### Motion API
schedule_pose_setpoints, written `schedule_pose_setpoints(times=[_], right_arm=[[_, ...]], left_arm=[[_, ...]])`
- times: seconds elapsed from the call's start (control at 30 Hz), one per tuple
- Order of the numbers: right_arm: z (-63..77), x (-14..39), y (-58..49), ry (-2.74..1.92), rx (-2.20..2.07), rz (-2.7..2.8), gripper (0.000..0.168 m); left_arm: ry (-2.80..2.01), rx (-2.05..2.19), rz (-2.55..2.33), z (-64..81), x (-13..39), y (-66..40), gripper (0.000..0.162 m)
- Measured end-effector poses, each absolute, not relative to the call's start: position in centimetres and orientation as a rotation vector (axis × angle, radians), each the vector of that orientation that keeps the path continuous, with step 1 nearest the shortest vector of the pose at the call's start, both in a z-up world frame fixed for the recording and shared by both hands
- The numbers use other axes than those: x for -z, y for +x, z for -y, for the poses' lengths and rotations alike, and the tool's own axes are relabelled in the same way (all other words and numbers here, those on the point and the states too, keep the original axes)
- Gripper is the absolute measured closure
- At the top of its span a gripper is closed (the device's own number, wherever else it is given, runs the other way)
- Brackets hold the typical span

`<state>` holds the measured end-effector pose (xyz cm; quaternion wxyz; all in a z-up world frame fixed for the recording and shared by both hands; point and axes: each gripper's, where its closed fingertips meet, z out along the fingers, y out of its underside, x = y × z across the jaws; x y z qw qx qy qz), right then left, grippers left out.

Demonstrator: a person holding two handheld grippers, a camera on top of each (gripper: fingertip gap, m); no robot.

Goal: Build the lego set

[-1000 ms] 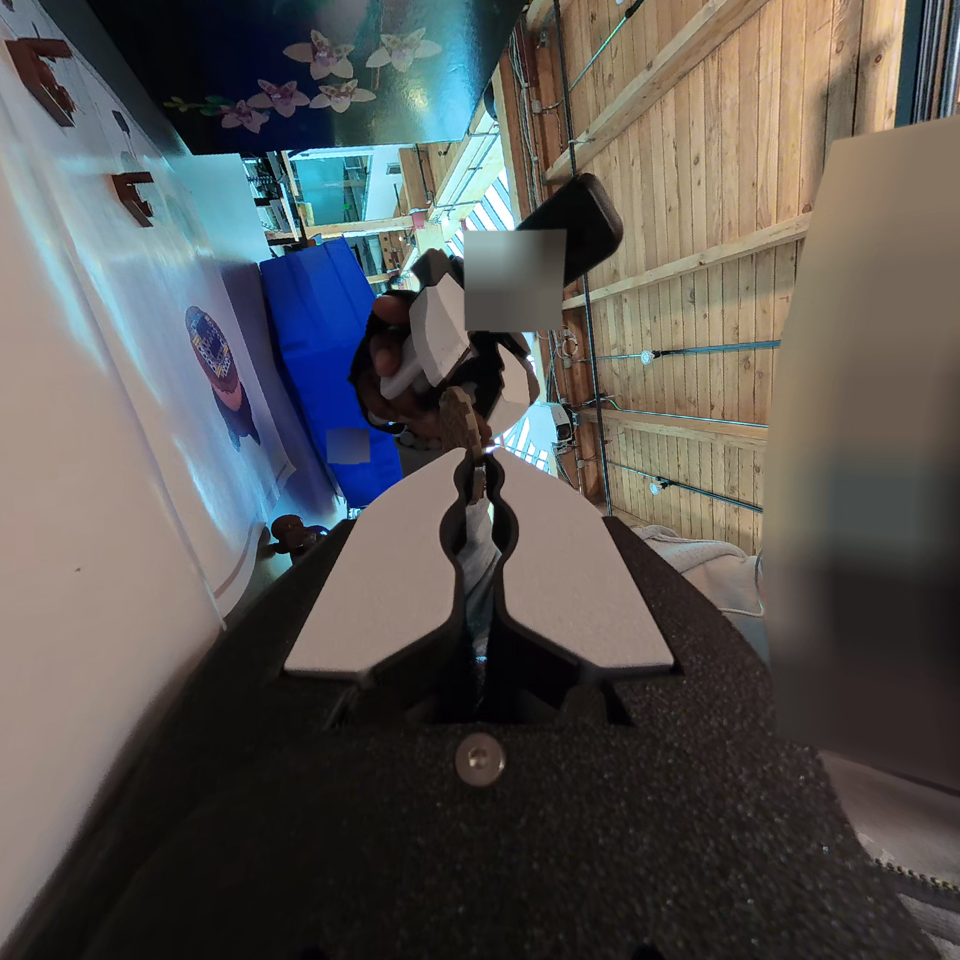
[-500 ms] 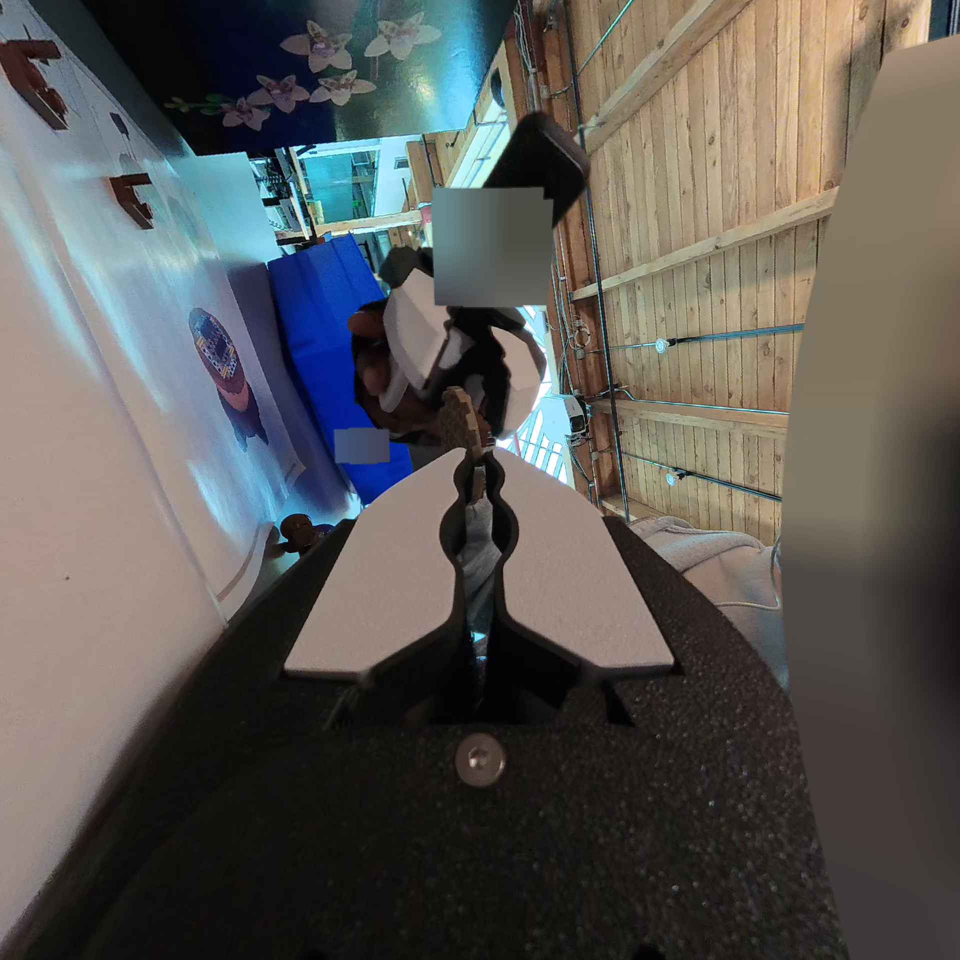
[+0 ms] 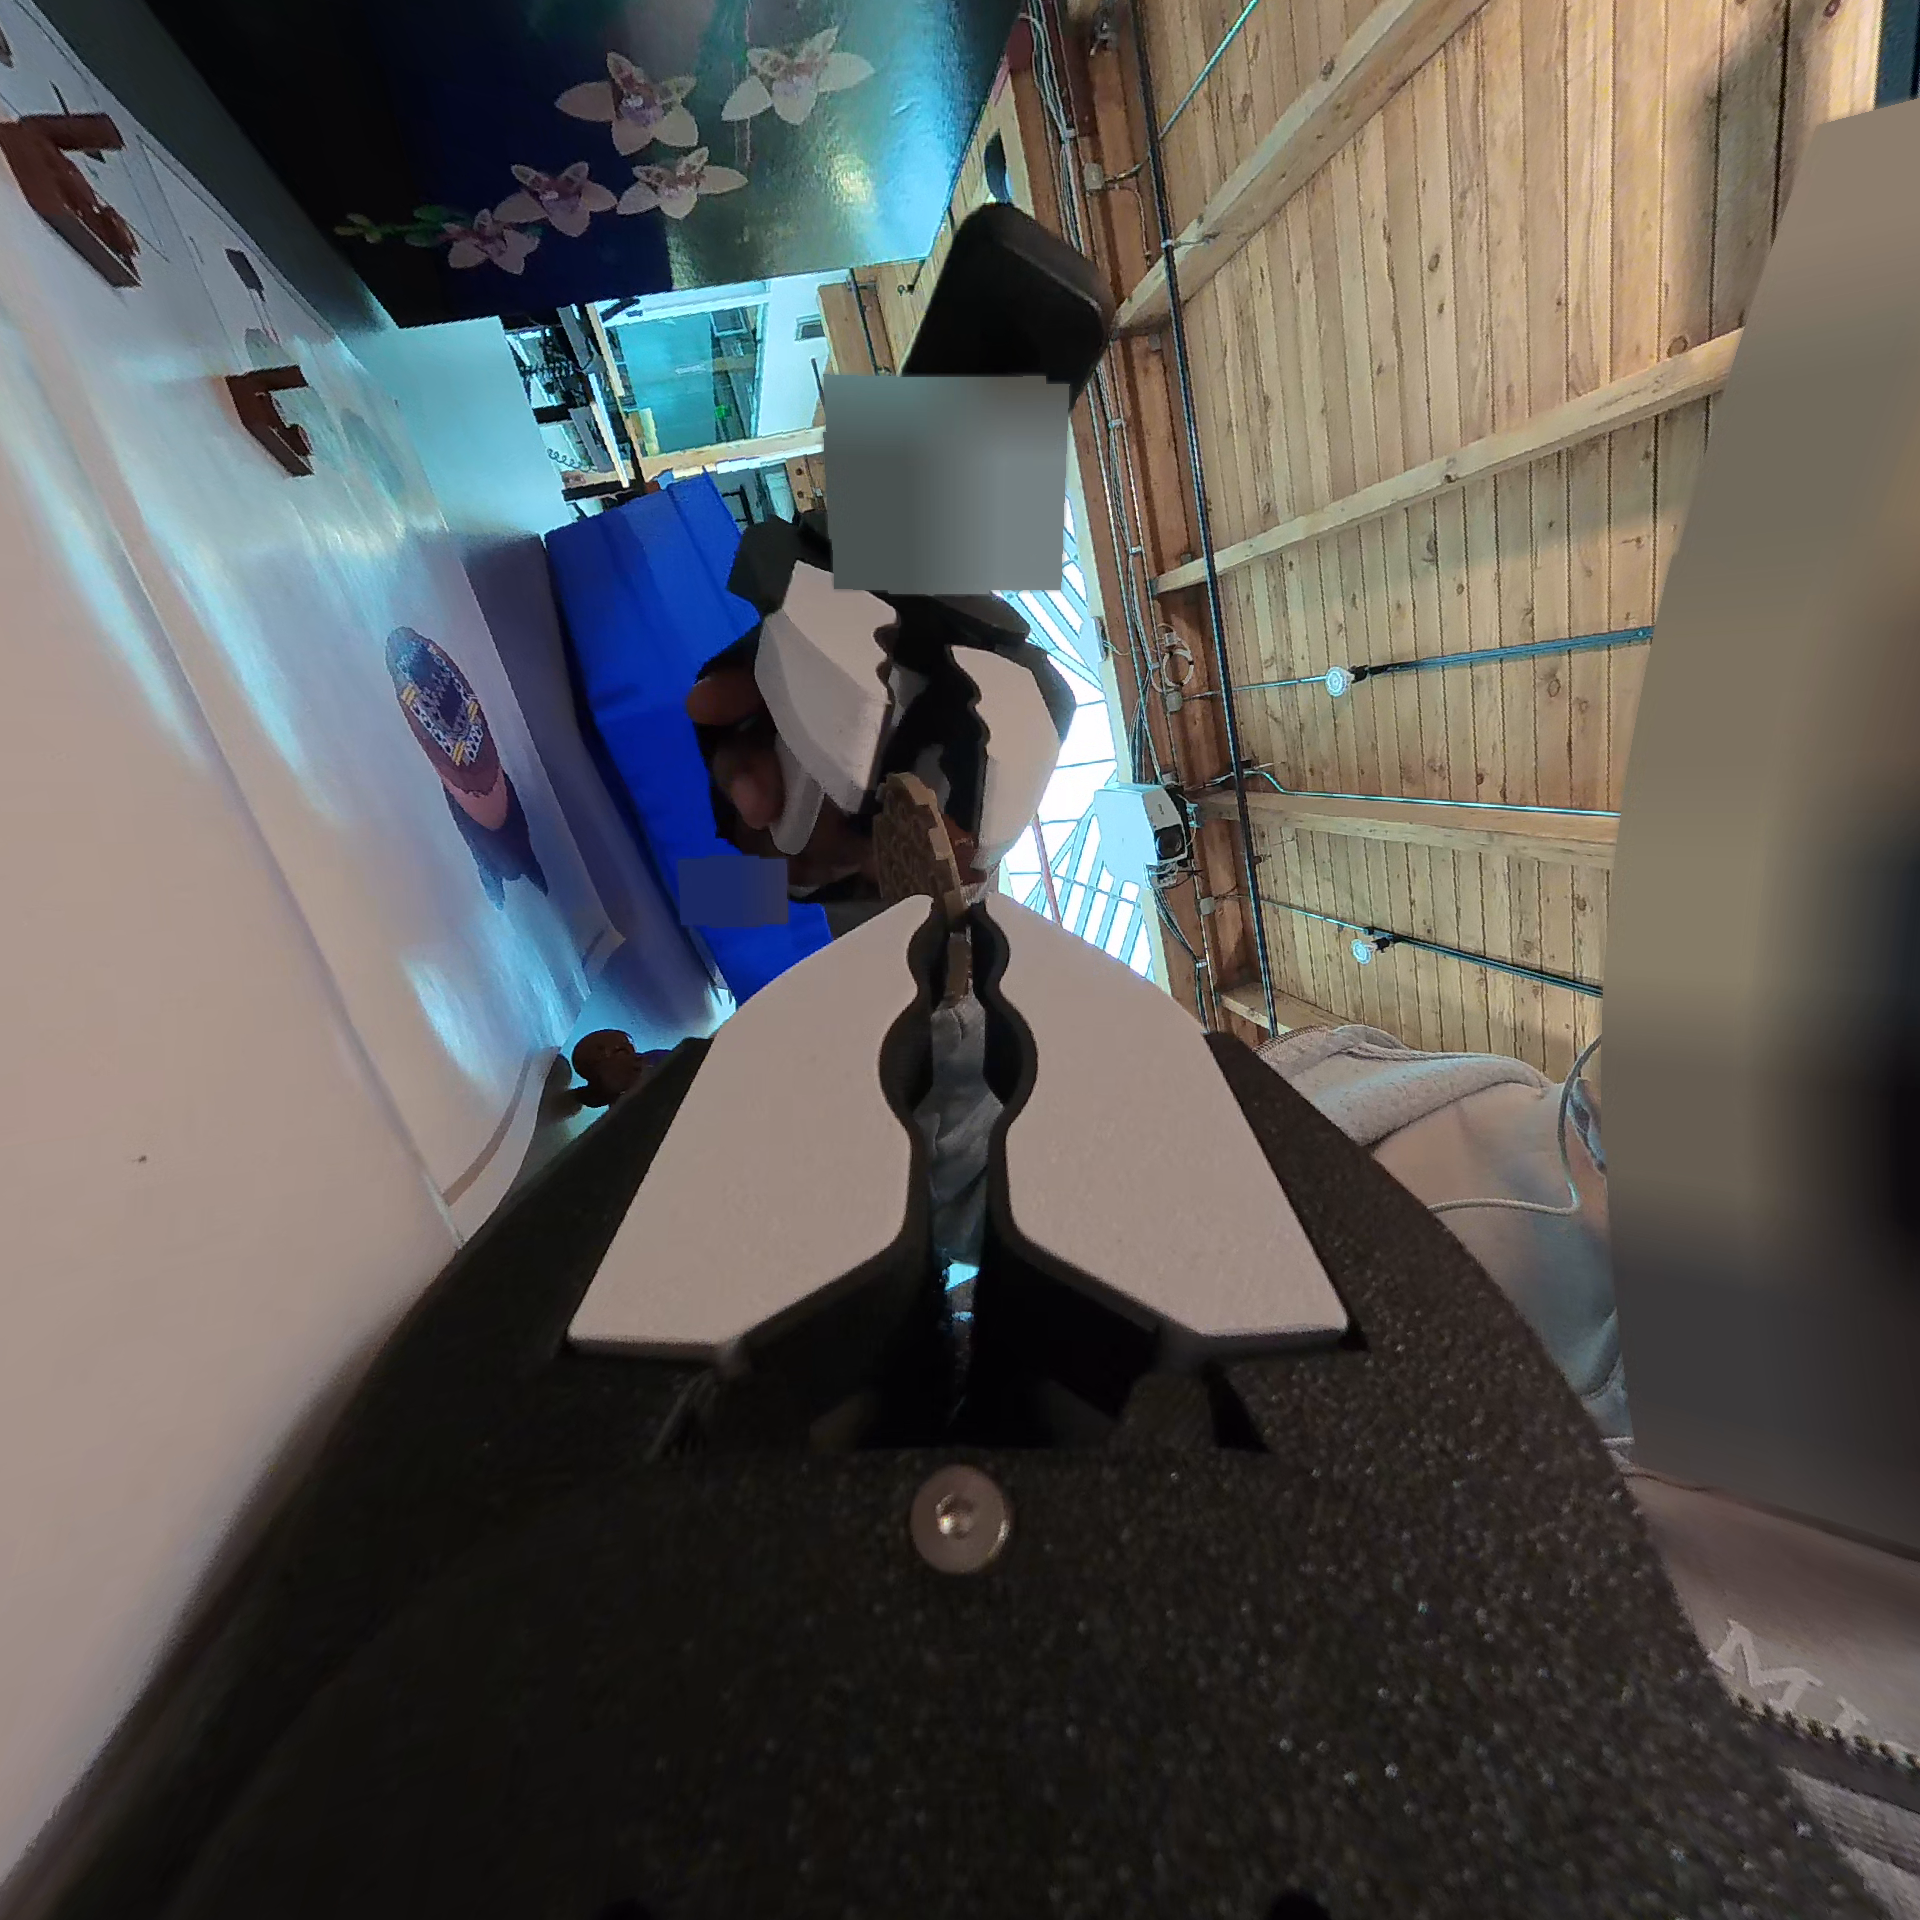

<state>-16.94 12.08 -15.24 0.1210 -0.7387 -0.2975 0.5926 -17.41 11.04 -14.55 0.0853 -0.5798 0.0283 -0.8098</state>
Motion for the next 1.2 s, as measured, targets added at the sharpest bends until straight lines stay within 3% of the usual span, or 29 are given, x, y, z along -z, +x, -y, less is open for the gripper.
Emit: schedule_pose_setpoints(times=[0.73, 1.2], right_arm=[[-10.1, 14.3, -16.9, -2.138, -1.842, 1.026, 0.157], [-9.6, 14.7, -16.7, -2.202, -1.690, 1.156, 0.153]], left_arm=[[-1.714, 2.372, -0.355, -9.3, 14.0, -17.4, 0.158], [-1.769, 2.355, -0.468, -8.4, 14.2, -16.9, 0.159]])
